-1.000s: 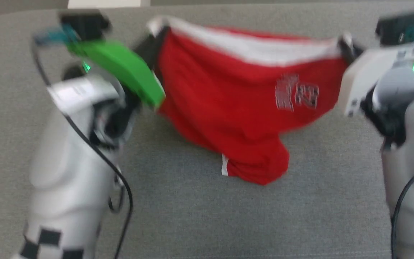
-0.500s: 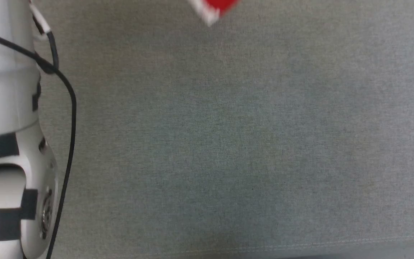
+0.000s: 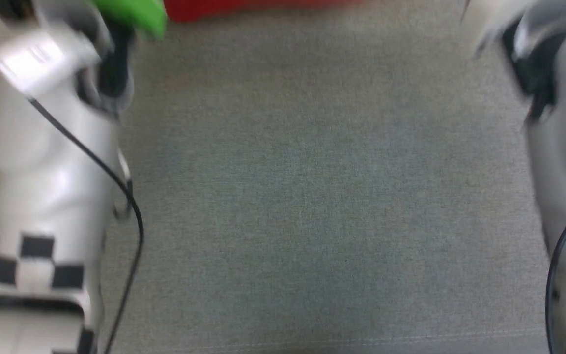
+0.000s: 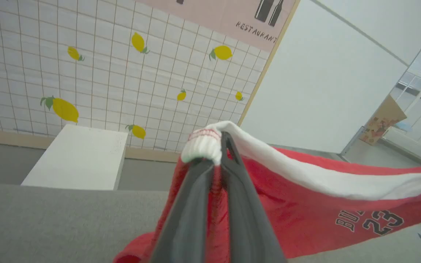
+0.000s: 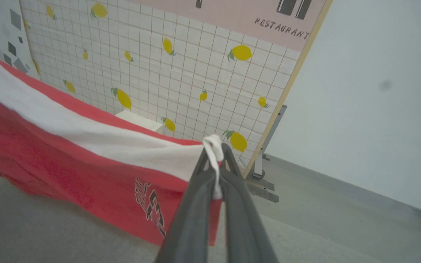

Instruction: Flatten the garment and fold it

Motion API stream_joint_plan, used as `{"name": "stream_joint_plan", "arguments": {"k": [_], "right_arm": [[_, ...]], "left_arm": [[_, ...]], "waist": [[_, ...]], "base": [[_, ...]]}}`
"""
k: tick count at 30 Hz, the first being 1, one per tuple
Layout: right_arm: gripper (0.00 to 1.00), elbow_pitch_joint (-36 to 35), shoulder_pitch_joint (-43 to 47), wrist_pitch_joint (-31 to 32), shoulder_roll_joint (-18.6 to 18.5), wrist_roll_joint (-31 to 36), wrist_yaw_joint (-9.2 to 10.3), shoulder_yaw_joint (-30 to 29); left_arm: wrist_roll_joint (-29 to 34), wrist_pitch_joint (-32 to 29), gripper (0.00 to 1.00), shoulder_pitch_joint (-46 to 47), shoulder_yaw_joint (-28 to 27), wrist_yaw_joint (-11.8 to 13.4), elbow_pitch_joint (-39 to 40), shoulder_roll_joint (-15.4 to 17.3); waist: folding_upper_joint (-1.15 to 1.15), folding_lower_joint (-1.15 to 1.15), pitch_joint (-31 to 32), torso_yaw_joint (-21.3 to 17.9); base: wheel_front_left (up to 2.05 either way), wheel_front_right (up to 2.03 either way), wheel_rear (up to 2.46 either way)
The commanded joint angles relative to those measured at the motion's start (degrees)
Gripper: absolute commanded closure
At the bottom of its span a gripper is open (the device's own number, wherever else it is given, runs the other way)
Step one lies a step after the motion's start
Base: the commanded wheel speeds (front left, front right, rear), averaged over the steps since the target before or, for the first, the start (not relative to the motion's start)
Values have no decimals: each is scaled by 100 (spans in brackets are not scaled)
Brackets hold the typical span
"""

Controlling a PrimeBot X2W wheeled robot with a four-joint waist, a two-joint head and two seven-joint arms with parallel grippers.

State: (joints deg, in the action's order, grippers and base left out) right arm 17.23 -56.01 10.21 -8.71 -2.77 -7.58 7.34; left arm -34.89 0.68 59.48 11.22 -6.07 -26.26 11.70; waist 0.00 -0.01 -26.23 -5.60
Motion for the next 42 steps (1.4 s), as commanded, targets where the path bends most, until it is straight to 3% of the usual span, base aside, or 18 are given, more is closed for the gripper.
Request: {"name": "stream_joint_plan", "arguments": {"k": [1,11,18,26,29,33,42], "right_arm": [[100,-37,382,90,-77,-180,9,91],[100,-1047,3429,1048,-656,-1399,9,571],[100,-1814,5117,1663,-820,-1436,9,430],[100,-2637,6406,2454,-919,-1489,9,212],[100,-2915,6675,2581,-880,-1487,9,42],[100,-3261,6733,2197,-833,-1435,9,-81],[100,-3025,5300,1582,-985,-1162,9,87]], "left_arm": [[-64,-132,100,-398,106,-59,-12,64],[-818,-1305,100,-3502,583,-74,573,186],[-1054,-1872,100,-5153,792,271,1381,325],[-1092,-2492,100,-6357,1036,677,2312,641],[-985,-2476,100,-6567,1079,742,2684,746],[-774,-1940,100,-6521,1087,622,3074,638],[-241,-813,100,-5541,1119,445,2899,102]], "waist": [[0,1,441,150],[0,1,1309,286],[0,1,1712,326],[0,1,1866,395],[0,1,1841,433],[0,1,1763,509],[0,1,1434,743]], "base": [[0,0,0],[0,0,0],[0,0,0],[0,0,0],[0,0,0],[0,0,0],[0,0,0]]}}
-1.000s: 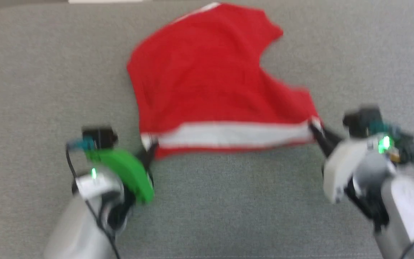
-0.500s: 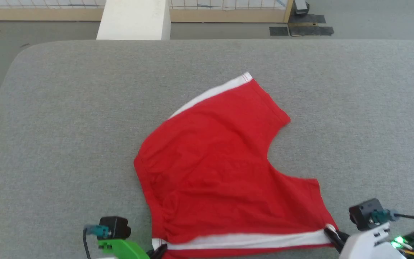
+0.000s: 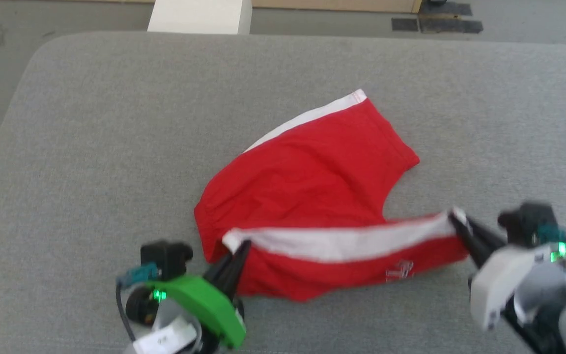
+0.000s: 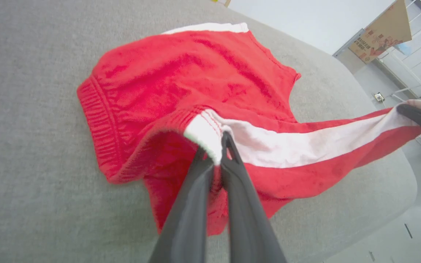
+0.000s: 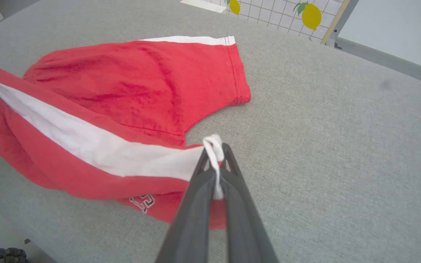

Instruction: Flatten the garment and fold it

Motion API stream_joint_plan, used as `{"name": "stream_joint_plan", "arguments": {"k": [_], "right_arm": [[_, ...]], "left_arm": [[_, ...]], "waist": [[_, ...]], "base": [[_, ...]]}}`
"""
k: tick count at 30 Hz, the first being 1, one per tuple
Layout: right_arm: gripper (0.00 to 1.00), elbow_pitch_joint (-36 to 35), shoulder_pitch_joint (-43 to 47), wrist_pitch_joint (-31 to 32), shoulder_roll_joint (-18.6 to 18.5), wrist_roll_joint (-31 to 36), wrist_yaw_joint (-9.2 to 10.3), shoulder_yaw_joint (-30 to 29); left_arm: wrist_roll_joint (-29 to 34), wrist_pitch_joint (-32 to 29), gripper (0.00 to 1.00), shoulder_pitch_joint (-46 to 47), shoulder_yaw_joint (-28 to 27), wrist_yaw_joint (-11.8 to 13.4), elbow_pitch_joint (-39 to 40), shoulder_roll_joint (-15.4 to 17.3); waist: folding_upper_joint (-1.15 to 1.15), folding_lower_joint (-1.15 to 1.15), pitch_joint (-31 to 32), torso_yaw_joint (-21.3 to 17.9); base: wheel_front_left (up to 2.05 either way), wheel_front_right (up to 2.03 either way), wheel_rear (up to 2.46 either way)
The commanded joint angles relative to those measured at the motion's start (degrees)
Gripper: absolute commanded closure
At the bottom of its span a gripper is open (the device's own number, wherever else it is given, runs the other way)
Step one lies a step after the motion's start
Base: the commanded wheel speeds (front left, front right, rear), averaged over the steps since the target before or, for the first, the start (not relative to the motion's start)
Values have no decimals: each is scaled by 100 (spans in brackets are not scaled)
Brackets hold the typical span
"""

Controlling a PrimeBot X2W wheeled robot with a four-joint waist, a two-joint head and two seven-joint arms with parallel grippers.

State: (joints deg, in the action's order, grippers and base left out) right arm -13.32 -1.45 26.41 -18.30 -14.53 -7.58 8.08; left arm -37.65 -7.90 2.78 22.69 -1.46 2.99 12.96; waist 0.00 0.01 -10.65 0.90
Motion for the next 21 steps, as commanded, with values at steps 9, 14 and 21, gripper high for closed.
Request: {"name": "stream_joint_plan", "arguments": {"k": [9,14,21], "right_arm": [[100,1262,-2382,-221,-339,-104,9,329],[100,2159,-3425,-189,-417,-288,9,603],[100,3487,-4752,96,-460,-528,9,1097]], "left_arm": [[221,663,100,1317,-294,178,-801,-488],[210,858,100,1767,-456,297,-1322,-608],[210,935,100,2252,-361,260,-1836,-741]], "waist": [[0,-1,-770,485],[0,-1,-1135,675],[0,-1,-1581,955]], "base": [[0,0,0],[0,0,0],[0,0,0]]}}
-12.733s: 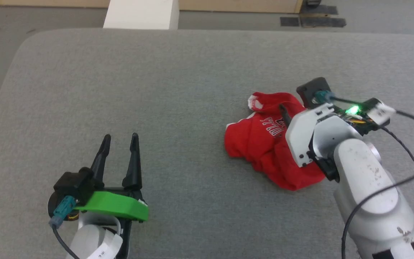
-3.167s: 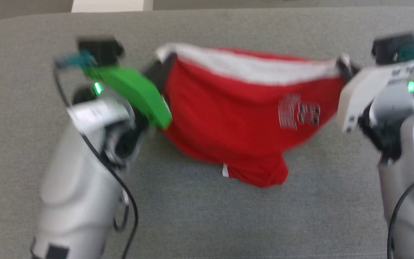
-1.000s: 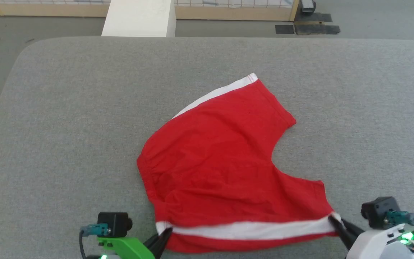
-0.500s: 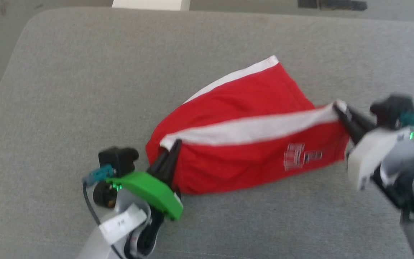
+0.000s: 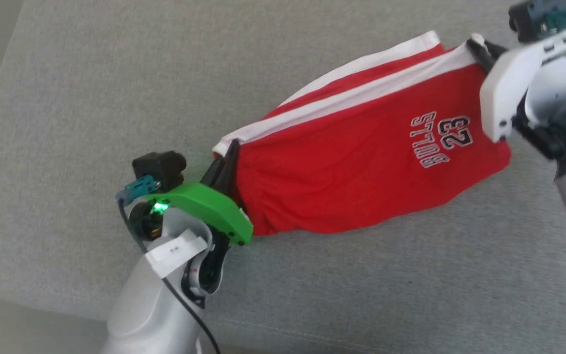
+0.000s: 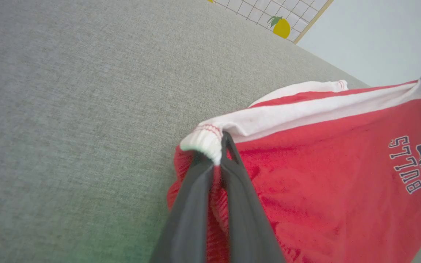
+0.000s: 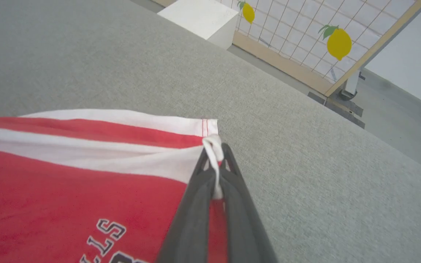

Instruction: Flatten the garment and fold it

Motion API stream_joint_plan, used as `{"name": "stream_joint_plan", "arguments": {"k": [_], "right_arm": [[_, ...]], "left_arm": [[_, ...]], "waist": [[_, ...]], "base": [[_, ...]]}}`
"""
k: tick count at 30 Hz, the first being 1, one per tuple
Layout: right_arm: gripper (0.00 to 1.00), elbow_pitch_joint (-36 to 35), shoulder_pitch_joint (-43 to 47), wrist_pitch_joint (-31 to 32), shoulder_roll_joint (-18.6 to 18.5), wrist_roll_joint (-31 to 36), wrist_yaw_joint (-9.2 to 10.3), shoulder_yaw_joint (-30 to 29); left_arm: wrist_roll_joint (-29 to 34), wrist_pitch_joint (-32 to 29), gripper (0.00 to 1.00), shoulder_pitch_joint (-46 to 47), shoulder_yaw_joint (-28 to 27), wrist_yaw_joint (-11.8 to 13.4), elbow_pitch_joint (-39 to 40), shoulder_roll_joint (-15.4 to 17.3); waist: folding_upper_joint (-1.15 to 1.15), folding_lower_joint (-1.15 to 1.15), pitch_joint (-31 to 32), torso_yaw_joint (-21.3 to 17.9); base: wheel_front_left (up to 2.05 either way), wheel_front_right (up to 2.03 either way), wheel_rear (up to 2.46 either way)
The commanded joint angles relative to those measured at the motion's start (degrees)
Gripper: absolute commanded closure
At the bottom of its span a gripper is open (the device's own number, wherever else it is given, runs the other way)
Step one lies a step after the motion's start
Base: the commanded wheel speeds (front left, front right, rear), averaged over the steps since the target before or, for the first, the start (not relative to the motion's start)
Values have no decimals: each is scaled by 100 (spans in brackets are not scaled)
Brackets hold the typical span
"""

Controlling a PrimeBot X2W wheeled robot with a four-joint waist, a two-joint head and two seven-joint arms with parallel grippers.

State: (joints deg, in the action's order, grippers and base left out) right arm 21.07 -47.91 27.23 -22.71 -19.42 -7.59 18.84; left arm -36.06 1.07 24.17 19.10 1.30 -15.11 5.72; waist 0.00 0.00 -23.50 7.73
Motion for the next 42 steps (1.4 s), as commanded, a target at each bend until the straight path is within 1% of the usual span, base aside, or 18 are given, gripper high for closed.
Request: {"name": "stream_joint_plan", "arguments": {"k": [1,8,13,16,17,18,19,20,21,24,29,31,35,38,40,42], "right_arm": [[100,195,-246,51,-31,-48,10,80],[100,1213,-1049,429,-43,-223,10,421],[100,1706,-1325,773,-71,-380,10,546],[100,1964,-1435,1109,-82,-475,10,606],[100,2023,-1457,1203,-84,-499,10,611],[100,2093,-1484,1304,-90,-518,10,595],[100,2145,-1506,1366,-90,-529,10,569],[60,2168,-1519,1367,-89,-535,10,540],[0,2180,-1521,1340,-81,-541,10,517],[0,2124,-1447,1004,-23,-540,10,423],[0,1912,-1025,207,43,-602,10,271],[0,1776,-660,-136,60,-676,10,213],[0,1539,-187,-439,30,-783,10,184],[0,1332,163,-758,9,-812,10,61],[0,1223,405,-1023,66,-869,10,-132],[0,1123,640,-1270,141,-917,10,-328]], "left_arm": [[52,58,100,164,12,-14,-72,-36],[13,49,100,418,159,0,-413,-136],[-31,-16,100,490,300,-38,-526,-176],[-86,-61,100,500,367,-65,-565,-195],[-108,-83,95,500,385,-73,-573,-199],[-130,-96,2,501,403,-78,-577,-204],[-155,-110,0,502,422,-89,-577,-210],[-168,-106,0,504,435,-98,-569,-213],[-166,-83,0,504,444,-101,-555,-215],[-161,91,0,475,435,-130,-472,-217],[-116,440,0,269,404,-202,-324,-125],[-148,480,0,55,409,-239,-266,-43],[-172,422,0,-249,432,-214,-176,81],[-157,502,0,-455,420,-176,-64,154],[-135,745,0,-571,343,-135,15,169],[-93,1034,0,-640,269,-159,60,173]], "waist": [[0,0,-343,311],[0,0,-613,571],[0,0,-702,718],[0,0,-720,764],[0,0,-718,772],[0,0,-713,780],[0,0,-704,782],[0,0,-690,779],[0,0,-669,773],[0,0,-547,727],[0,0,-194,602],[0,0,68,518],[0,0,398,418],[0,0,621,378],[0,0,748,358],[0,0,839,350]], "base": [[0,0,0],[0,0,0],[0,0,0],[0,0,0],[0,0,0],[0,0,0],[0,0,0],[0,0,0],[0,0,0],[0,0,0],[0,0,0],[0,0,0],[0,0,0],[0,0,0],[0,0,0],[0,0,0]]}}
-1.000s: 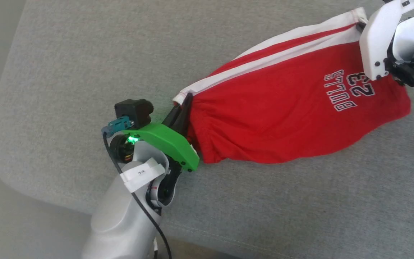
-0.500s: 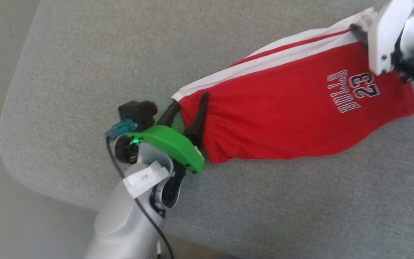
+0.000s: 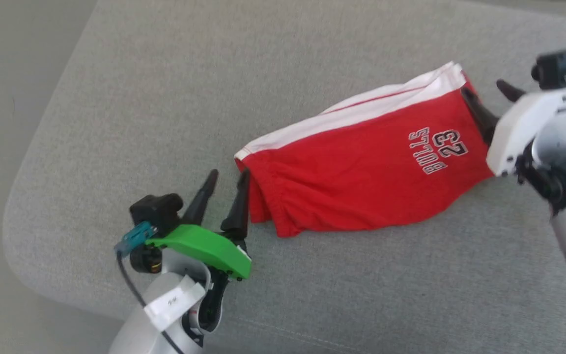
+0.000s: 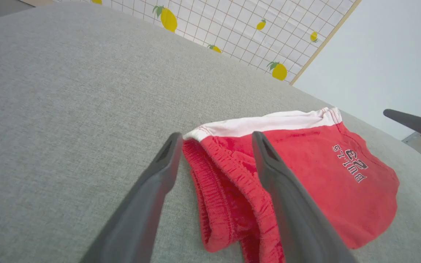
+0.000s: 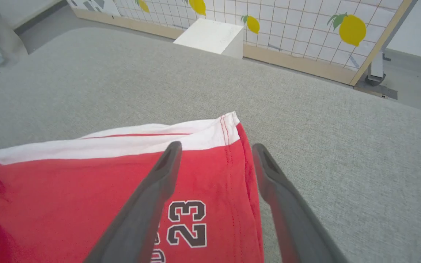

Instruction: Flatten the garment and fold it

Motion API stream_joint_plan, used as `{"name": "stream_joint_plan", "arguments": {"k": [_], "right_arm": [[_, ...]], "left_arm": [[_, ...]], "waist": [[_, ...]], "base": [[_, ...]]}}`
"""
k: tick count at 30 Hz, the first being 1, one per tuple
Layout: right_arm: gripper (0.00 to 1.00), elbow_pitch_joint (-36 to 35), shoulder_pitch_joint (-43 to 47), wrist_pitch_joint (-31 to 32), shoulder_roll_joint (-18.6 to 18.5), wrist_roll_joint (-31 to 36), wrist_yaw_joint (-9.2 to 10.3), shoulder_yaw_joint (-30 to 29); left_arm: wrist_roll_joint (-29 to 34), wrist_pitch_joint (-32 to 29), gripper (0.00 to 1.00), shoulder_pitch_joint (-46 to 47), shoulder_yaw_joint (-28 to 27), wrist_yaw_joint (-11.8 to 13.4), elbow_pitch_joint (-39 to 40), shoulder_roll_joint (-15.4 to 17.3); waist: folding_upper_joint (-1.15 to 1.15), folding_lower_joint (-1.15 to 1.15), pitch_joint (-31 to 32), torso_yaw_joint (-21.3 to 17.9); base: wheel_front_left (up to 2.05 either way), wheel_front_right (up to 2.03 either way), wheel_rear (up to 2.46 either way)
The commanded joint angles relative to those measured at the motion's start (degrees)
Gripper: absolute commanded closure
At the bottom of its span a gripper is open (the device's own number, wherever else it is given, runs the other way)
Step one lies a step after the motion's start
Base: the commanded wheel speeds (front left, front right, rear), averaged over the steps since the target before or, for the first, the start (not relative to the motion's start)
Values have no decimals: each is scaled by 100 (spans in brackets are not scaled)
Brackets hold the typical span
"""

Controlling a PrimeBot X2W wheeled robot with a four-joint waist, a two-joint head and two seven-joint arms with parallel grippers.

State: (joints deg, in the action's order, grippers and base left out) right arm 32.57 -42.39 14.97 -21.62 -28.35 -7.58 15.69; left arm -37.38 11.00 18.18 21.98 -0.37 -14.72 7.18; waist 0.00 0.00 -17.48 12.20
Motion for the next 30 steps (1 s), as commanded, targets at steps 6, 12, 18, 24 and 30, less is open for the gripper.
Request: {"name": "stream_joint_plan", "arguments": {"k": [6,12,18,24,30], "right_arm": [[0,-217,608,-661,325,-9,9,-598],[0,50,593,-662,857,306,9,-1378],[0,583,130,-50,1171,671,9,-1913],[0,1236,-425,619,1262,1402,9,-2549],[0,1641,-820,1412,1384,2225,9,-2913]], "left_arm": [[695,392,0,-81,-364,-225,239,8],[1949,398,0,-387,-1397,-572,1061,-326],[2206,399,0,-575,-1796,-665,1199,-418],[2066,399,0,-604,-1935,-691,1299,-428],[1960,399,0,-554,-1912,-698,1353,-429]], "waist": [[0,0,359,-117],[0,0,272,-152],[0,0,93,-150],[0,0,-137,-36],[0,0,-319,97]], "base": [[0,0,0],[0,0,0],[0,0,0],[0,0,0],[0,0,0]]}}
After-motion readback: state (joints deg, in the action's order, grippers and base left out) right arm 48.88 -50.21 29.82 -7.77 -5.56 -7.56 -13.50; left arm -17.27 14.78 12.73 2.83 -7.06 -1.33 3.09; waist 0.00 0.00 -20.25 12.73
